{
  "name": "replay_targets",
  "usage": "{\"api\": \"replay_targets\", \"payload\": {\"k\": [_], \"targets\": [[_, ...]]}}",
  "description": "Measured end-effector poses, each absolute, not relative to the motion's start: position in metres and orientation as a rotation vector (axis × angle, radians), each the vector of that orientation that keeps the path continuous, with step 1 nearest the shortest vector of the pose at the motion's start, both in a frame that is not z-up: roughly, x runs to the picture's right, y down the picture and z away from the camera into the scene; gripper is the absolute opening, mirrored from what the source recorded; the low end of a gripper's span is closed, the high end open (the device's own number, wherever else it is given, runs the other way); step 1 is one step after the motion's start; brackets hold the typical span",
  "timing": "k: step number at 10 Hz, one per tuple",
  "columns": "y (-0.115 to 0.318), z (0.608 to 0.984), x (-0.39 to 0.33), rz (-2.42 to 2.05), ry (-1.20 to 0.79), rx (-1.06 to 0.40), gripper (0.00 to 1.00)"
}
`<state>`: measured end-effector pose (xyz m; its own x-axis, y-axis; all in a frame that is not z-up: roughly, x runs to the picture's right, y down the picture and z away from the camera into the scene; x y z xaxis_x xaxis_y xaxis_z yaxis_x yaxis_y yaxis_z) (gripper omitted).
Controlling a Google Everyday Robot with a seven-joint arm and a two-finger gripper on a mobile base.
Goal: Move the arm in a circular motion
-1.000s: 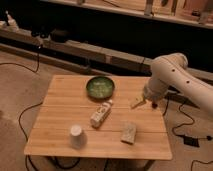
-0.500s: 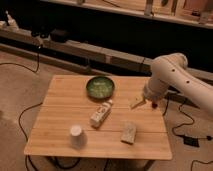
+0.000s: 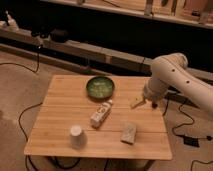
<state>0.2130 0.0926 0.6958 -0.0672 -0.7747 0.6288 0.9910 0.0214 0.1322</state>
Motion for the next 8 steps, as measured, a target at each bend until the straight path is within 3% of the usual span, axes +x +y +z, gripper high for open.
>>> {"api": "replay_targets", "payload": {"k": [5,8], "targets": [[0.087,0.716,0.269,-1.463,-0.612,-0.524,0.80],[0.041,0.743,0.294,-1.458,-0.575,-0.547,0.80]]}}
